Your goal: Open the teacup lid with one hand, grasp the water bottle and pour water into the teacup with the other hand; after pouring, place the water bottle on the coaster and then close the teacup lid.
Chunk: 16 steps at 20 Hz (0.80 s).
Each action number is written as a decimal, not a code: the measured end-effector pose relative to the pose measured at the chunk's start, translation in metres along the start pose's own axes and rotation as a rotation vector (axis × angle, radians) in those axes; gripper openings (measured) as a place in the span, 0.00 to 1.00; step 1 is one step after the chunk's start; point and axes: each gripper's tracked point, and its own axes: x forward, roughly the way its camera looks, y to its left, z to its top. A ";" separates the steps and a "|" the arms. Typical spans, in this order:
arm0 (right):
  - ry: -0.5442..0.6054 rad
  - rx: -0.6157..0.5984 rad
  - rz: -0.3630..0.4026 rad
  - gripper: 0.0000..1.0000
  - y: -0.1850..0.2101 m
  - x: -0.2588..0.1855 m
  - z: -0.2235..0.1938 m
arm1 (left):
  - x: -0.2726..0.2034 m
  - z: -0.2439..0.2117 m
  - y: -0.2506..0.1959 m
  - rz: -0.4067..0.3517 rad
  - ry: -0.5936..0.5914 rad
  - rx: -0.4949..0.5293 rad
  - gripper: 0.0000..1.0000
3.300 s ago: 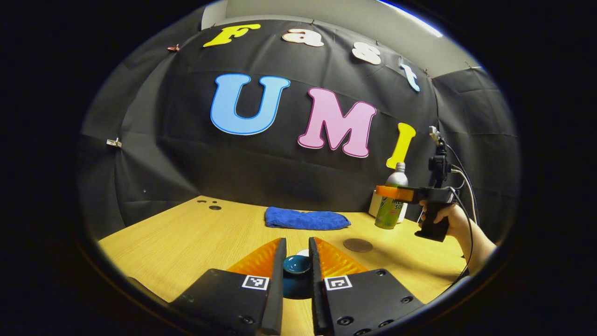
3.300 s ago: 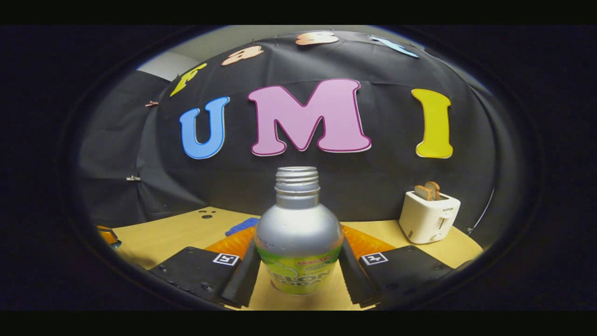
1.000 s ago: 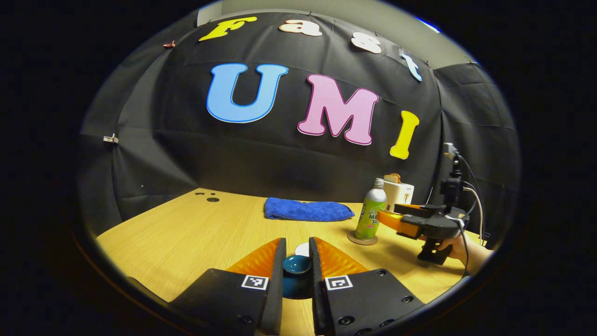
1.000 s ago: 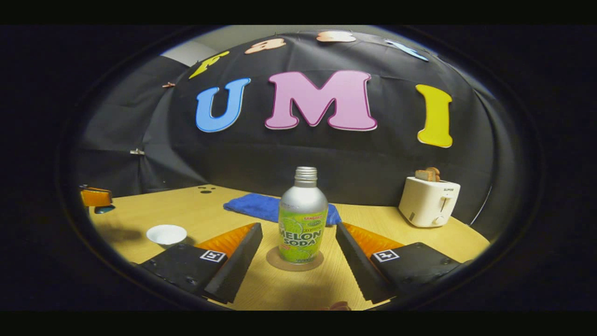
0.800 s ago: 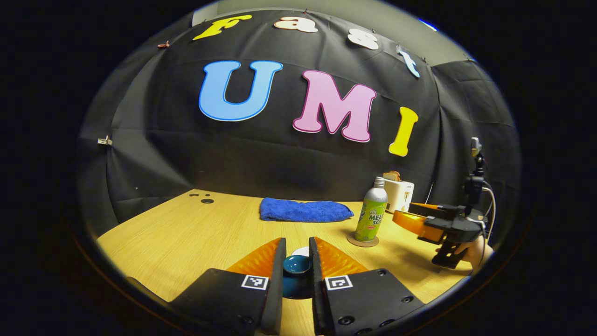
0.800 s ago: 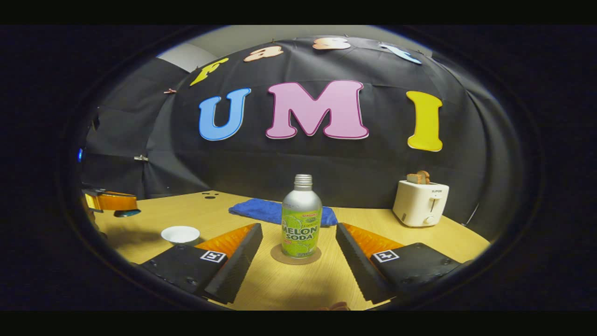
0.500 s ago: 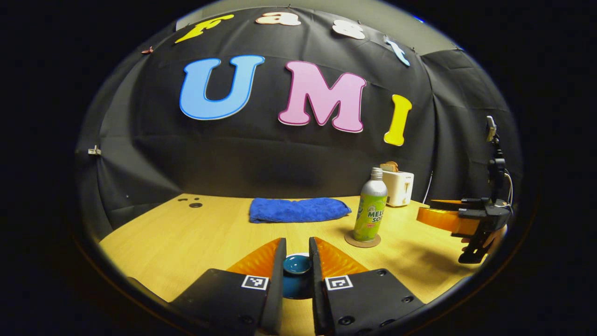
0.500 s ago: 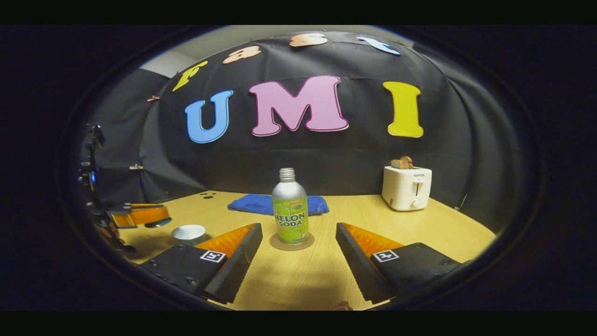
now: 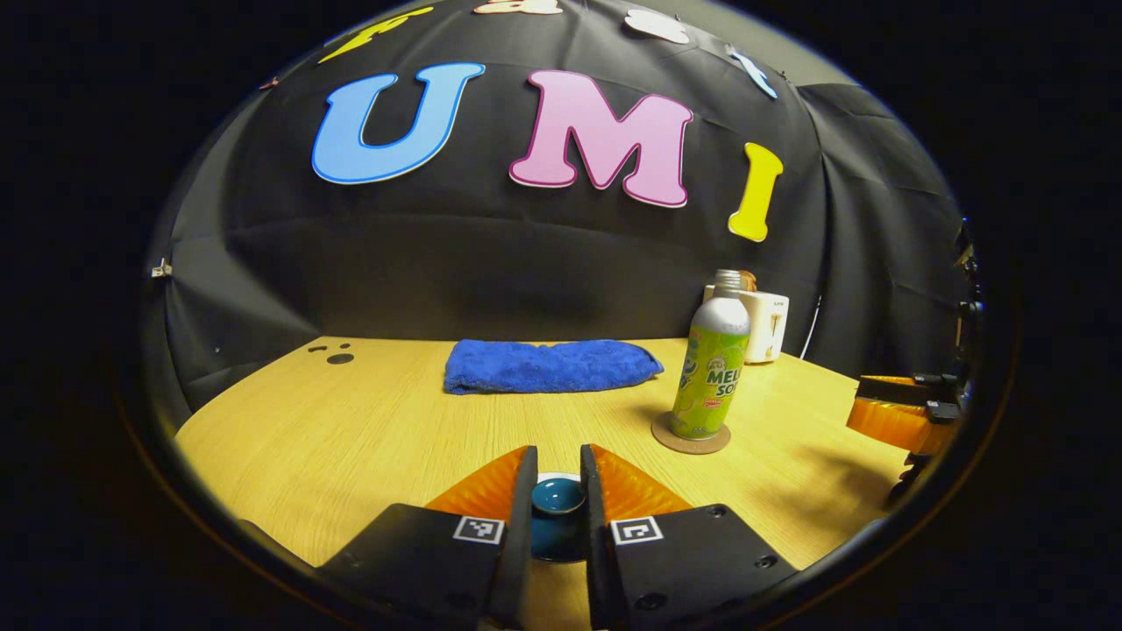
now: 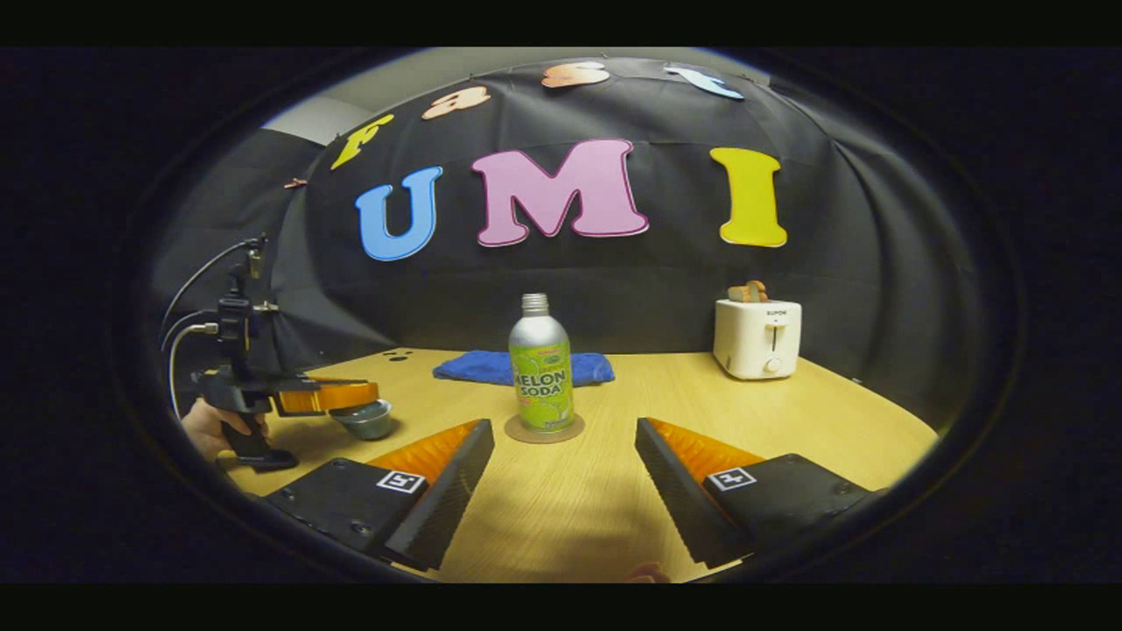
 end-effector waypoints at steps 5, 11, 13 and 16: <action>0.017 0.042 0.026 1.00 -0.001 0.005 -0.007 | 0.007 -0.003 0.000 0.034 0.016 0.028 0.32; 0.032 0.072 0.034 0.99 -0.003 0.007 -0.012 | 0.005 -0.004 0.000 0.061 0.028 0.029 0.36; 0.027 0.064 0.035 0.99 -0.003 0.006 -0.011 | 0.000 -0.002 0.001 0.071 0.019 0.027 0.47; 0.023 0.052 0.036 0.98 0.000 0.002 -0.007 | -0.011 0.014 -0.001 0.086 -0.028 0.031 0.68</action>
